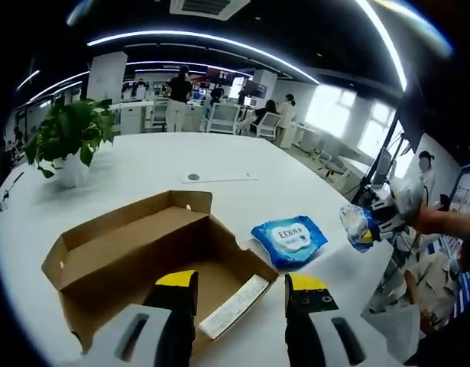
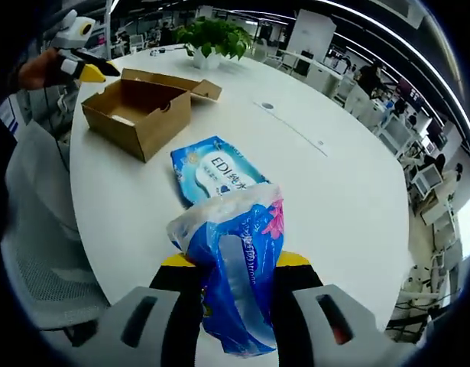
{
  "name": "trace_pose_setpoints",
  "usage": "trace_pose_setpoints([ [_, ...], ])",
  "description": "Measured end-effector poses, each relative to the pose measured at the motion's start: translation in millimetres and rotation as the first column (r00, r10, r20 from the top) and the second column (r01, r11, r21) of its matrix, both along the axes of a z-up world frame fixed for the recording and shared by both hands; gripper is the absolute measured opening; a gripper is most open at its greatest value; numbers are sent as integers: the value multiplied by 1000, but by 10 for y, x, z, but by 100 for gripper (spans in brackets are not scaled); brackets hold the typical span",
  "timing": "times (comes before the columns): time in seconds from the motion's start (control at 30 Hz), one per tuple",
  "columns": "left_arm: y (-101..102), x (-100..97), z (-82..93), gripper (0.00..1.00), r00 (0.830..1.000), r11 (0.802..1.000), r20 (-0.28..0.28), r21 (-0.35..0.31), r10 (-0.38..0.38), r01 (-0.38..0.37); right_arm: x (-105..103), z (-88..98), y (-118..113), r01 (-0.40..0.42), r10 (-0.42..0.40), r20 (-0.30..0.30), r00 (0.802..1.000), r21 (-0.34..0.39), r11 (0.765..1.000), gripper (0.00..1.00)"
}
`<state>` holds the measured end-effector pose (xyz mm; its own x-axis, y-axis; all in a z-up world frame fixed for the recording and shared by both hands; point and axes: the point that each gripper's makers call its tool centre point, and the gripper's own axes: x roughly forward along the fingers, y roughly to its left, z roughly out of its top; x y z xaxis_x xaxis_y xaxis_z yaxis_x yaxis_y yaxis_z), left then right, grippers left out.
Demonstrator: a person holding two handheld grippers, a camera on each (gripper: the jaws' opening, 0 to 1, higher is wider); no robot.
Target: Operate the shoe box by opening the lid, removing the specified soft item, and placing it in the target area until the item is outside and the box remains undamaged.
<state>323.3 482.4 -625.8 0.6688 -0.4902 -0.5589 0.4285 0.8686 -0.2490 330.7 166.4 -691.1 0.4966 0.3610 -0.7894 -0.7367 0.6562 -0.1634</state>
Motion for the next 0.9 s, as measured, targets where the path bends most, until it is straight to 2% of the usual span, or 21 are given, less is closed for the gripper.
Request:
trace_pose_setpoints([
  [0.23, -145, -22, -46, 46, 1000, 1000, -11, 13, -13, 13, -73, -79, -230, 28, -27, -19, 999, 4, 1000, 30],
  [0.6, -98, -59, -66, 46, 1000, 1000, -21, 25, 19, -18, -5, -251, -449, 20, -21, -55, 998, -20, 1000, 30],
  [0.67, -68, -79, -60, 46, 999, 999, -22, 27, 27, -27, 37, -287, -499, -1, -2, -57, 998, -49, 999, 30],
  [0.7, -52, -90, -59, 46, 999, 999, -22, 30, 30, -30, 59, -314, -551, -28, 23, -57, 998, -95, 995, 30],
  [0.73, -21, -100, -62, 46, 999, 999, -22, 33, 37, -36, 85, -337, -565, -42, 36, -56, 998, -110, 993, 30],
  [0.9, 117, -177, -55, 46, 997, 997, -24, 37, 74, -73, 206, -441, -573, -99, 89, -73, 993, -151, 984, 31],
])
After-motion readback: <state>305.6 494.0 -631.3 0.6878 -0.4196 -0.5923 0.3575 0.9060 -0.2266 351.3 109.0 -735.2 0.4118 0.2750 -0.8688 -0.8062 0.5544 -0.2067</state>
